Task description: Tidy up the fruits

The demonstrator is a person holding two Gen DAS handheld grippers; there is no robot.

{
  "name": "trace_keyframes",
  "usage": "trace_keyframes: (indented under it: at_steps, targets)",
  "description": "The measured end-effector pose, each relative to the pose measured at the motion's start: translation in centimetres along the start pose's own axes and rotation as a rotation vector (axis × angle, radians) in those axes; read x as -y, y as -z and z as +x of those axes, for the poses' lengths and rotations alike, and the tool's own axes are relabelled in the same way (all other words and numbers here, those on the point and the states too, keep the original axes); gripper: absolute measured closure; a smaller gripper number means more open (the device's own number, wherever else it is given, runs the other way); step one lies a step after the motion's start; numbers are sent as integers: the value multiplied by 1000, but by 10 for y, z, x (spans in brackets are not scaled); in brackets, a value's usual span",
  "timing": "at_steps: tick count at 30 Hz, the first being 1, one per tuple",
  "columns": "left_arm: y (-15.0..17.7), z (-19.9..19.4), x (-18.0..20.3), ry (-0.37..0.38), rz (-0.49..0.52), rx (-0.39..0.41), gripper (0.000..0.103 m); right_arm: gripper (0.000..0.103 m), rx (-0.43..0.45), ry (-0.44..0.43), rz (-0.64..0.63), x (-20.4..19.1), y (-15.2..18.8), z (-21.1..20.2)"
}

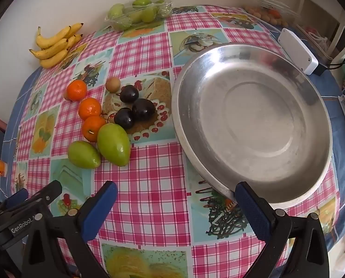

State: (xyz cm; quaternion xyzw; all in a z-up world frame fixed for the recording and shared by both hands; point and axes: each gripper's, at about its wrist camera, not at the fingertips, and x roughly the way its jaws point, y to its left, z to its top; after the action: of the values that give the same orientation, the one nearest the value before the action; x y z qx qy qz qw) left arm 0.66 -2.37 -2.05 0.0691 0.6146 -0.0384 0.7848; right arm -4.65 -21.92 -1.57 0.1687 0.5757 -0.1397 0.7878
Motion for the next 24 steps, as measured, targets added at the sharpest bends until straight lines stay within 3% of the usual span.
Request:
trace_keyframes:
  at_steps: [24]
  targets:
    - [0, 2, 0, -1, 1, 0, 0, 0, 1, -1, 1, -1, 0, 0]
